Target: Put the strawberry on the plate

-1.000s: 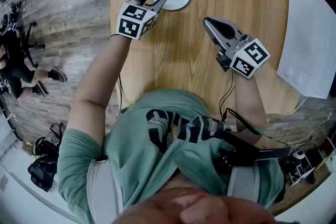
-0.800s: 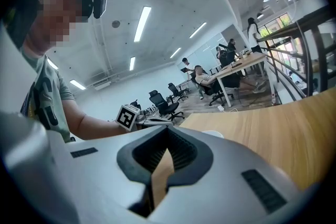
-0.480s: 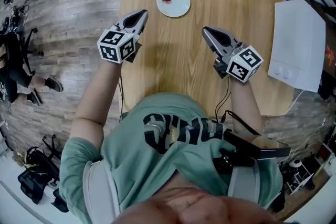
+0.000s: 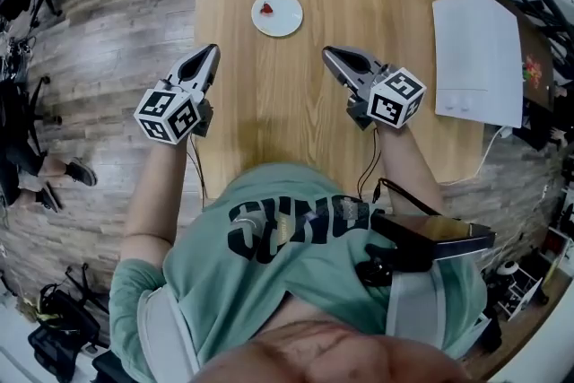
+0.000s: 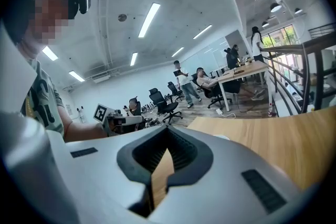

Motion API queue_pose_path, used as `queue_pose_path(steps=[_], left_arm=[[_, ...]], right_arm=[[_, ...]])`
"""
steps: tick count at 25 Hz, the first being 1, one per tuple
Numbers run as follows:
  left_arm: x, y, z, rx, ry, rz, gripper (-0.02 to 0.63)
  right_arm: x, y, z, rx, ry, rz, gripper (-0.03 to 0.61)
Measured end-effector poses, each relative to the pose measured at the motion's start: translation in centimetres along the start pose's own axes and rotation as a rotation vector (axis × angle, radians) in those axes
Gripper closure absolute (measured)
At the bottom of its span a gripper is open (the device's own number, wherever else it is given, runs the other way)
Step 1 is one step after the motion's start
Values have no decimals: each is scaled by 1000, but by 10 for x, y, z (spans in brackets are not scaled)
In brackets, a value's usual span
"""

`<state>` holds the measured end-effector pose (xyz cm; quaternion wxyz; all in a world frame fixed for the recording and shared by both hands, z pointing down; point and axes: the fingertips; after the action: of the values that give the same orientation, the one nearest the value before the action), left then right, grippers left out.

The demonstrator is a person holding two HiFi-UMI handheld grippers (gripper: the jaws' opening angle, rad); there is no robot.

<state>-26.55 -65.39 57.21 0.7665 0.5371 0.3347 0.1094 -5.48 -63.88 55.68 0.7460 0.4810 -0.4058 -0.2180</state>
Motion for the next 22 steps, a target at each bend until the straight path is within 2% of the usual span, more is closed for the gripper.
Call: queue_pose_path(steps=[10, 22], left_arm=[[9, -33, -109, 85, -7, 6, 609], [1, -54, -241, 149, 9, 37, 609]], right_arm=[[-56, -14, 7, -18, 2, -38, 572], [-154, -15, 18, -32, 42, -65, 572]])
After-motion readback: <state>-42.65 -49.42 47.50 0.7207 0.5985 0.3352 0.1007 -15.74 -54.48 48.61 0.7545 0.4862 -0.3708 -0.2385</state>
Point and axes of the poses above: the fingertips, and each gripper's own axes: z forward along the fingers, x to its right, y out of its underside, and after that the axes turned 4 degrees about x, right-handed
